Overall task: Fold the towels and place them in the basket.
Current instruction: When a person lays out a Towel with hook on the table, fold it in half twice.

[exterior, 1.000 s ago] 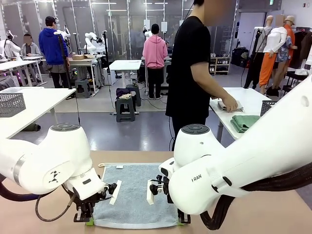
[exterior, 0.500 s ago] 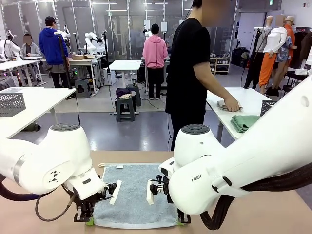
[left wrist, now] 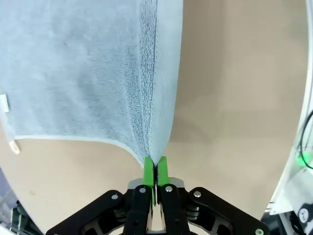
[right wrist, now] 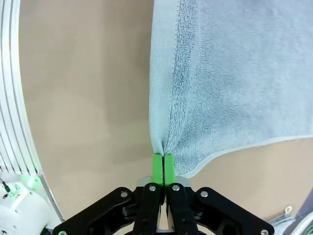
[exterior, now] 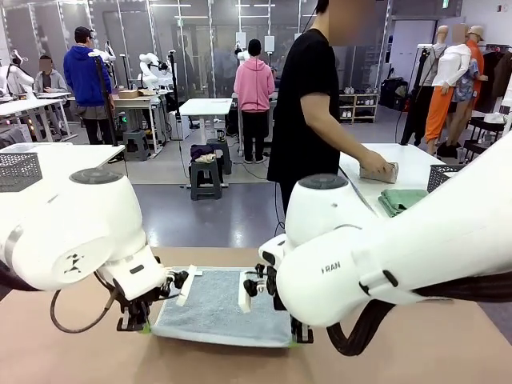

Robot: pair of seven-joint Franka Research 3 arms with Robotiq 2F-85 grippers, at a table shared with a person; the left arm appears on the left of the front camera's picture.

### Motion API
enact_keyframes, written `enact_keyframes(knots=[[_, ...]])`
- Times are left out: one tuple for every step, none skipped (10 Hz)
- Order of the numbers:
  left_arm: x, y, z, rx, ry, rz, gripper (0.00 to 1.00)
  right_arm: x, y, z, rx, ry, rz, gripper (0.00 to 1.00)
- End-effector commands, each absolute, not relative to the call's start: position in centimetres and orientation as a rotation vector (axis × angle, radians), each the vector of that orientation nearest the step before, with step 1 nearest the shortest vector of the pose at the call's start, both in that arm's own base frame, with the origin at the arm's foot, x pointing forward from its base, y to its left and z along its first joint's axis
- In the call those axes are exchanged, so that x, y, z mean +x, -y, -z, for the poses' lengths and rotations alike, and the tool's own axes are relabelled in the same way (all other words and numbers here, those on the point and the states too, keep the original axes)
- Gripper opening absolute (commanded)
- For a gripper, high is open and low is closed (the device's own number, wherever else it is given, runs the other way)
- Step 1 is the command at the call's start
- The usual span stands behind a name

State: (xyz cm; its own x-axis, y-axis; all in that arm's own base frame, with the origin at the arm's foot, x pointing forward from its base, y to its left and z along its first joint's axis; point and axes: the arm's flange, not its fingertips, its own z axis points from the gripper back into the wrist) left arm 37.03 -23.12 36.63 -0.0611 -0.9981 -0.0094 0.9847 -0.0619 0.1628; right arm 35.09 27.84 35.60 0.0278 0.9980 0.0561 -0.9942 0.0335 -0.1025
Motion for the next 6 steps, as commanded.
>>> enact_keyframes(knots=[[37.4, 23.1, -37.9, 0.177, 0.116, 1.629, 0.04, 35.5, -27.2, -38.0, -0.035, 0.134, -1.572, 0.01], [37.7, 23.2, -38.4, 0.192, 0.110, 1.631, 0.04, 35.7, -27.5, -38.7, -0.048, 0.134, -1.575, 0.01], [37.7, 23.2, -38.5, 0.195, 0.096, 1.634, 0.04, 35.9, -27.8, -39.1, -0.067, 0.123, -1.569, 0.01], [37.7, 23.2, -38.4, 0.194, 0.086, 1.626, 0.04, 35.9, -28.0, -39.0, -0.076, 0.114, -1.549, 0.01], [37.5, 23.3, -38.5, 0.166, 0.137, 1.643, 0.04, 35.6, -28.0, -38.9, -0.056, 0.149, -1.548, 0.01], [37.5, 23.3, -38.5, 0.166, 0.137, 1.643, 0.04, 35.6, -28.0, -38.9, -0.056, 0.149, -1.548, 0.01]])
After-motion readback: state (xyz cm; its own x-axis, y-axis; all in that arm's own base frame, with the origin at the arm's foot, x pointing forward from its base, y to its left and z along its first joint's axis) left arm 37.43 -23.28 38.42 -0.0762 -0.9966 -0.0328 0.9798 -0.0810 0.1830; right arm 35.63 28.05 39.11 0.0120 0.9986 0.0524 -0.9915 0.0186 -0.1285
